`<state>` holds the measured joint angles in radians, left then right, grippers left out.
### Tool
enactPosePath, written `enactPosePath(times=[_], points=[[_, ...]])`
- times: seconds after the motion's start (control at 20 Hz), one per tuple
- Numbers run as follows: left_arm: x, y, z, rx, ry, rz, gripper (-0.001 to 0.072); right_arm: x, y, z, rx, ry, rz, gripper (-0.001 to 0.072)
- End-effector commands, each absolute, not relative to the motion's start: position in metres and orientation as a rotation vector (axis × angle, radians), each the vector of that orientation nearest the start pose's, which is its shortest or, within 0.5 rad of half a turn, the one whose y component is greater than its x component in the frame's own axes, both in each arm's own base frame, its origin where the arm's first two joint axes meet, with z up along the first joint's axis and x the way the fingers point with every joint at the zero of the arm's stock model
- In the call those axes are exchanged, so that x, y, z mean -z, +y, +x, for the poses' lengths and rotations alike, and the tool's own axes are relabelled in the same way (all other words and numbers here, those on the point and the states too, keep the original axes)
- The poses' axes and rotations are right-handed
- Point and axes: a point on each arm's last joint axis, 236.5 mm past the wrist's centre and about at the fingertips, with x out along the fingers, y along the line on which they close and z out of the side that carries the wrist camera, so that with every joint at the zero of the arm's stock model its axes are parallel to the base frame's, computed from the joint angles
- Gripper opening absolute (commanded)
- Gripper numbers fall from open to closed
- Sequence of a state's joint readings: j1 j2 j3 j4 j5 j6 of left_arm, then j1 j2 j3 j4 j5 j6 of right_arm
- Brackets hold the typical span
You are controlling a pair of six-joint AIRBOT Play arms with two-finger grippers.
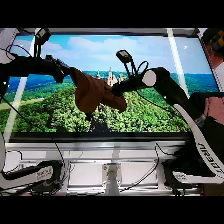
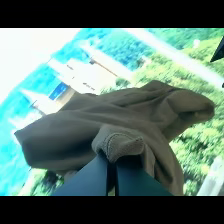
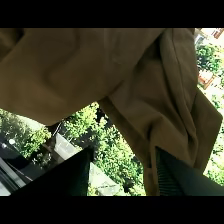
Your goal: Fold the clothes and pants, and hang the long-sleeved shirts on hangers.
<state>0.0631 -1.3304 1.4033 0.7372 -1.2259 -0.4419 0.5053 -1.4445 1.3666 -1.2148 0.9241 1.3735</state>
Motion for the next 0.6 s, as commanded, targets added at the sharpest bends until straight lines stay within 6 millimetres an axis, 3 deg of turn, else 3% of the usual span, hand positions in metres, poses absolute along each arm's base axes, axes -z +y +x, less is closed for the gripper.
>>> enactPosePath(times=[0.0,0.3,0.45,0.55], points=[[-0.140,-0.113,0.428,0.839,0.708,0.271,0.0018,-0.026,0.295,0.399,-0.696,1.033,-0.090,0.0425],[-0.121,-0.062,0.427,0.653,0.847,0.308,0.0018,0.025,0.285,0.401,-0.646,1.142,-0.135,0.0429],[-0.119,-0.056,0.427,0.637,0.861,0.309,0.0018,0.051,0.276,0.387,-0.643,1.243,-0.172,0.0577],[-0.119,-0.057,0.427,0.637,0.862,0.309,0.0018,0.065,0.273,0.373,-0.647,1.320,-0.180,0.0576]])
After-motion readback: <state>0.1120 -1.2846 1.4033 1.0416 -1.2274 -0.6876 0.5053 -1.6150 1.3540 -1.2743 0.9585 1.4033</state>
